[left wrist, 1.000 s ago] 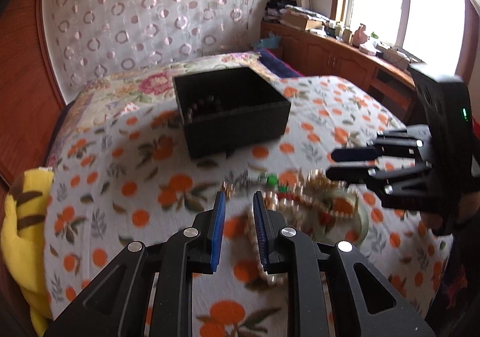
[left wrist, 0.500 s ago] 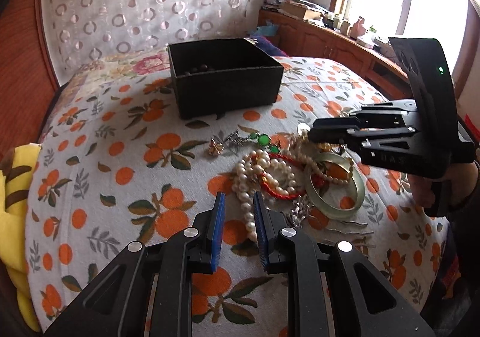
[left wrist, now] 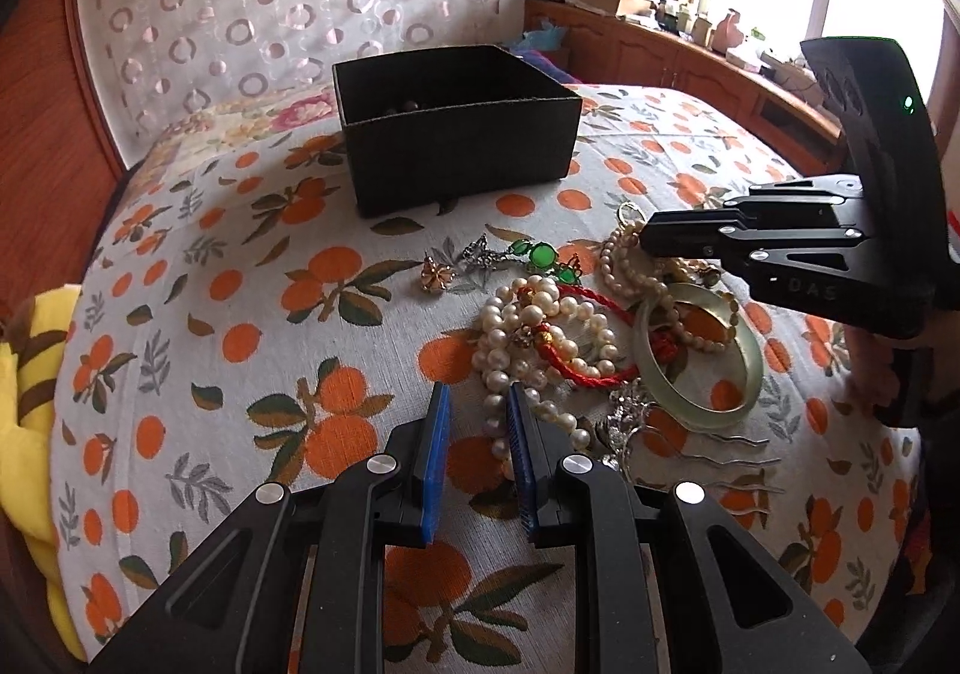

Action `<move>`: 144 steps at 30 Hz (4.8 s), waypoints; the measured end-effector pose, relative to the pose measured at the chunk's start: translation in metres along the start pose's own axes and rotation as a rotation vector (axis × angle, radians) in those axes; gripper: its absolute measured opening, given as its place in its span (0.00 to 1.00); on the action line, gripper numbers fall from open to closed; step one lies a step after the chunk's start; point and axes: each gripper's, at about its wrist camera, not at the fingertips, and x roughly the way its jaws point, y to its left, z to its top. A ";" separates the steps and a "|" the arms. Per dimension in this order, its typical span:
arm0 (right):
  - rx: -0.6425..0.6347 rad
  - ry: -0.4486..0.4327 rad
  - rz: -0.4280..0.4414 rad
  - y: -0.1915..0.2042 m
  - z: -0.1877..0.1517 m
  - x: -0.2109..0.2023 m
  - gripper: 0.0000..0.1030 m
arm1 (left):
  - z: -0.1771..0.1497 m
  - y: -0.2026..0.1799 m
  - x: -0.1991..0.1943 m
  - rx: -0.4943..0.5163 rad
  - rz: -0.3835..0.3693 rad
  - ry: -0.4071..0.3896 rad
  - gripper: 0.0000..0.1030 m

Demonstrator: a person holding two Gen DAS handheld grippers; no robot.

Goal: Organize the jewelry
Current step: 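Return the left gripper to the pile and grasp a pearl necklace, then grasp a second pearl necklace with the right gripper while the left gripper lifts its pearls, then carry both pearl necklaces up and over the black box, then open both grippers to drop the pearl necklaces into the box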

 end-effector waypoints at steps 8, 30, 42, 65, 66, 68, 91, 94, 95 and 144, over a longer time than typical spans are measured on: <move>0.000 -0.001 -0.001 0.000 0.000 0.000 0.11 | 0.002 0.001 -0.001 -0.002 0.021 -0.017 0.07; -0.024 -0.009 -0.017 0.002 -0.001 -0.001 0.05 | 0.032 0.011 -0.105 -0.085 0.026 -0.311 0.07; -0.060 -0.096 -0.014 0.009 0.018 -0.046 0.05 | 0.060 0.015 -0.133 -0.073 0.022 -0.399 0.07; -0.125 -0.299 -0.037 0.021 0.081 -0.138 0.05 | 0.109 0.014 -0.143 -0.013 0.059 -0.450 0.07; -0.126 -0.303 -0.037 0.020 0.084 -0.139 0.05 | 0.112 0.016 -0.143 -0.012 0.059 -0.451 0.07; -0.128 -0.312 -0.038 0.019 0.089 -0.143 0.05 | 0.119 0.018 -0.143 -0.011 0.058 -0.454 0.07; -0.140 -0.411 -0.061 -0.015 0.172 -0.174 0.05 | 0.195 0.029 -0.138 0.018 0.027 -0.493 0.07; -0.139 -0.415 -0.052 -0.018 0.181 -0.170 0.05 | 0.204 0.032 -0.130 0.020 0.028 -0.486 0.07; -0.140 -0.418 -0.050 -0.019 0.183 -0.169 0.05 | 0.205 0.033 -0.127 0.018 0.028 -0.482 0.07; -0.094 -0.191 0.032 -0.026 0.152 -0.031 0.18 | 0.137 0.063 0.023 -0.068 -0.005 -0.164 0.07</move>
